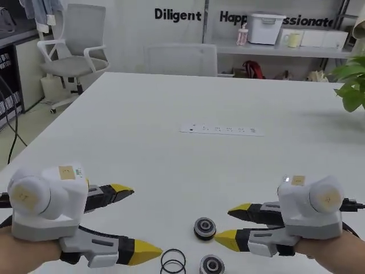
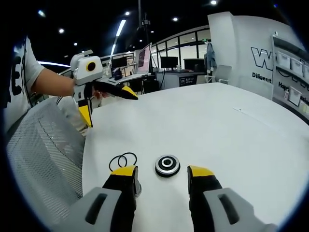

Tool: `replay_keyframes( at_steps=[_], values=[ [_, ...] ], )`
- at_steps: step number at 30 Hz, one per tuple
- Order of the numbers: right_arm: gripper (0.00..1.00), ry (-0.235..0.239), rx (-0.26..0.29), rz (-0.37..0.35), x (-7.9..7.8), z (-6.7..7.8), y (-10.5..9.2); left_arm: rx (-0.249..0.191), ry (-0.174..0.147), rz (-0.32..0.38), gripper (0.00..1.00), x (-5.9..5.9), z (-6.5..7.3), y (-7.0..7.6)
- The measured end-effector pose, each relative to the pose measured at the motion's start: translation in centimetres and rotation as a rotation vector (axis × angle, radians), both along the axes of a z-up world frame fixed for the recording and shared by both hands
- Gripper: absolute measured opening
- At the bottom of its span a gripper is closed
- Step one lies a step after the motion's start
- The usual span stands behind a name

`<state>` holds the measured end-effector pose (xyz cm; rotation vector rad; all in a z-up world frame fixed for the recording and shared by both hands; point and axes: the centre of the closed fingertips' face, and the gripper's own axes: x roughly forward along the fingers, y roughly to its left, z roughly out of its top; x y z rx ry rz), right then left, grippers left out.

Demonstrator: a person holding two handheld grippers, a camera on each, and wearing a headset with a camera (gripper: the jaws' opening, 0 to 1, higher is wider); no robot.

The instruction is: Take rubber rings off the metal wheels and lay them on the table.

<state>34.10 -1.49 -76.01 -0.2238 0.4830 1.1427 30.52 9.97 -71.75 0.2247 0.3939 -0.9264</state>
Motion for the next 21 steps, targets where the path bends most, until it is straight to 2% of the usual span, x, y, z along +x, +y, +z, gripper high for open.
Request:
replay_keyframes(
  at_steps=[8, 21],
  values=[
    [0.42, 0.004, -0.008, -0.015, 0.3, -0.7, -0.5, -0.003, 0.001, 0.007, 0.80, 0.8, 0.0, -0.2],
    [0.45, 0.009, -0.020, -0.020, 0.4, -1.6, -0.7, 0.002, 0.003, -0.010, 0.79, 2.4, -0.6, -1.3]
  ],
)
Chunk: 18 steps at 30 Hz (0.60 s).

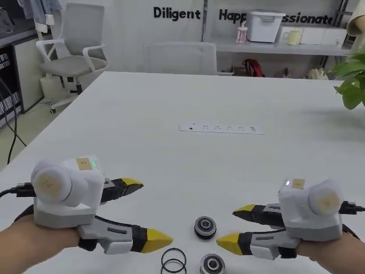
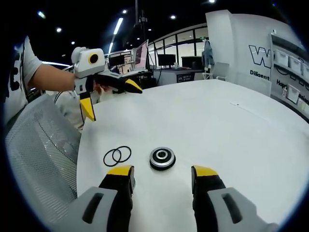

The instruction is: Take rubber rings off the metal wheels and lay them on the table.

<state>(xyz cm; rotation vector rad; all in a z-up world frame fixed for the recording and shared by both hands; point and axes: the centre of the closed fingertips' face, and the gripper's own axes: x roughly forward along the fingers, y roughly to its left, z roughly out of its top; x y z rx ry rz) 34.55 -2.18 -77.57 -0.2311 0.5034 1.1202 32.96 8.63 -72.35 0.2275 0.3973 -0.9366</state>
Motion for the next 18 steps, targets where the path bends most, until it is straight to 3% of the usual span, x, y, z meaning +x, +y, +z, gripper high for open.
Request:
replay_keyframes(
  at_steps=[18],
  values=[
    [0.47, 0.006, 0.004, 0.001, 0.3, -0.7, 0.3, -0.006, 0.022, -0.019, 0.77, 1.4, -0.9, -1.6]
  ],
)
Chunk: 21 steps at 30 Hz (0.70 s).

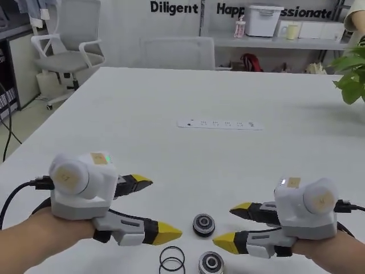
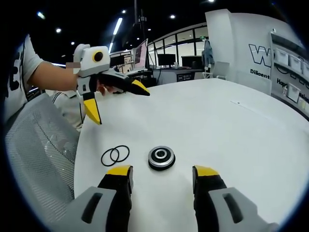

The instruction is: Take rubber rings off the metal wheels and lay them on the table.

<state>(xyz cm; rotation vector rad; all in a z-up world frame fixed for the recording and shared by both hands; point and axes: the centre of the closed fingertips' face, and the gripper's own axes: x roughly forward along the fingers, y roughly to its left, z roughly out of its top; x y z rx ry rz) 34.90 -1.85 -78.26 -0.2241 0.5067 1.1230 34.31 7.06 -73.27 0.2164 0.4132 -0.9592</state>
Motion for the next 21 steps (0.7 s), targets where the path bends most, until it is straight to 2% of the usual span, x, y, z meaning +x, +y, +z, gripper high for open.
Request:
replay_keyframes(
  at_steps=[21],
  values=[
    [0.48, 0.009, 0.014, 0.000, 0.4, -0.8, 0.3, -0.012, 0.019, -0.044, 0.73, 1.2, -1.5, -2.2]
  ],
)
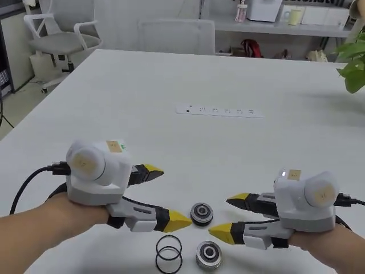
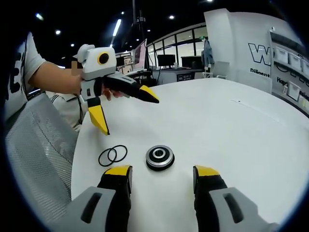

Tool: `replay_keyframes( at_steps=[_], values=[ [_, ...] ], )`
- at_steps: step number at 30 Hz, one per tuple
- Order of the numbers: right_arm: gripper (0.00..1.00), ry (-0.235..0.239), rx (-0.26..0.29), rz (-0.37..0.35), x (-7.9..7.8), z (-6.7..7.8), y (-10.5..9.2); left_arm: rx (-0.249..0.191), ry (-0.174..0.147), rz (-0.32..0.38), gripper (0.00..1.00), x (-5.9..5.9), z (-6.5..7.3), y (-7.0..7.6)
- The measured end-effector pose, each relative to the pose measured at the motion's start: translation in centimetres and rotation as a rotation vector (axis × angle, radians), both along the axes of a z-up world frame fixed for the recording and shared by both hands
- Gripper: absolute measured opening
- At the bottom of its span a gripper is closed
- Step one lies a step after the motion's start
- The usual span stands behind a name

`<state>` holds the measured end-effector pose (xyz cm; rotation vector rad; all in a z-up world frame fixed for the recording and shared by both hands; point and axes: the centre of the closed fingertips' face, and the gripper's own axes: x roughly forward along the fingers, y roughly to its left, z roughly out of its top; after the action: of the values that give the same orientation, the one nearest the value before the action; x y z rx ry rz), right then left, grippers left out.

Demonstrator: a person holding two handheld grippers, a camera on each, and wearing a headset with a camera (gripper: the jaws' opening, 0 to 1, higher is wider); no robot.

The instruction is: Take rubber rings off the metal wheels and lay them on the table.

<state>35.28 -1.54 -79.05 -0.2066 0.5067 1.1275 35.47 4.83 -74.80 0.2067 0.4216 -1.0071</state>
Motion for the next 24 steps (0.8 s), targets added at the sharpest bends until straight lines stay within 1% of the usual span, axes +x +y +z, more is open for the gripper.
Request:
replay_keyframes(
  at_steps=[4, 7, 12, 24],
  values=[
    [0.48, -0.001, 0.003, 0.002, 0.1, 0.0, 0.1, -0.004, 0.004, -0.006, 0.72, 0.3, -0.3, -0.3],
    [0.48, -0.001, 0.011, -0.001, 0.3, 0.1, 0.3, -0.005, 0.007, -0.011, 0.71, 0.3, -0.3, -0.7],
    [0.48, 0.002, 0.012, -0.001, 0.4, -0.1, 0.3, -0.007, 0.011, -0.018, 0.70, 0.3, -0.6, -1.1],
    [0.47, 0.000, 0.009, -0.001, 0.5, -0.4, 0.1, 0.014, 0.019, -0.040, 0.65, 0.3, -1.6, -1.7]
  ],
)
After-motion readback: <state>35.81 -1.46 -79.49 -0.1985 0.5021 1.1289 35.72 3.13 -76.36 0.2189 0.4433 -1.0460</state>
